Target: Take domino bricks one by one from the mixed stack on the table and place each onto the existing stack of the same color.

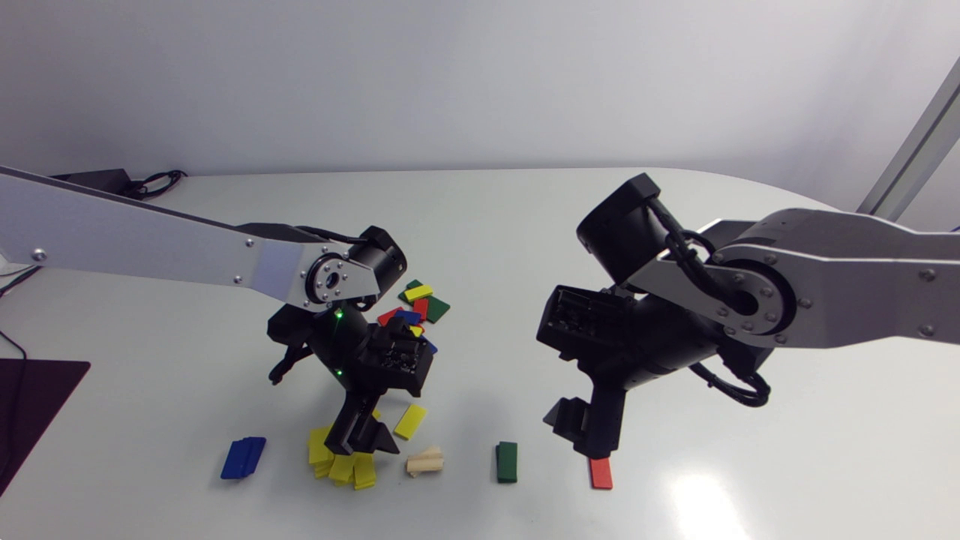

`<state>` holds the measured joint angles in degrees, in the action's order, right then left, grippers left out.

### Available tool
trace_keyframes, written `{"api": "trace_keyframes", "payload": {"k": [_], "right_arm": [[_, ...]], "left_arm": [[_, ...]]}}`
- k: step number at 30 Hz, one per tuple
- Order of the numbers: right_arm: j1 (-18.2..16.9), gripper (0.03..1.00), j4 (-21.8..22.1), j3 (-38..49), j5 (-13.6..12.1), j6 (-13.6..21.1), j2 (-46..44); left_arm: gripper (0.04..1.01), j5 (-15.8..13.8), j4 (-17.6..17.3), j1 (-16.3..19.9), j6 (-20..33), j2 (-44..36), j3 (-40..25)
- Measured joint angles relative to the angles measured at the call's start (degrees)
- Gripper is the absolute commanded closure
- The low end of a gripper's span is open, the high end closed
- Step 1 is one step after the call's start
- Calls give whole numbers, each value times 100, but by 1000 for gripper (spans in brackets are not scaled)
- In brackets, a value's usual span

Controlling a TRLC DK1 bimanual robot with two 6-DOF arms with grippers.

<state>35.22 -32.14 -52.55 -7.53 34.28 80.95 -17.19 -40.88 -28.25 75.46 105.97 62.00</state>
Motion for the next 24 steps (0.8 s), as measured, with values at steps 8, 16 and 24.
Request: {"api": "trace_keyframes", "payload": {"k": [8,16,24], "right_arm": [[-2,66,-2,20,-15,-2,-68],[-2,66,-2,20,-15,-2,-68],[-4,66,-2,20,-66,-22,-68]], "left_arm": [[120,0,216,0,20,44,-2],[134,2,260,11,129,55,-72],[179,2,299,55,173,111,-83]]}}
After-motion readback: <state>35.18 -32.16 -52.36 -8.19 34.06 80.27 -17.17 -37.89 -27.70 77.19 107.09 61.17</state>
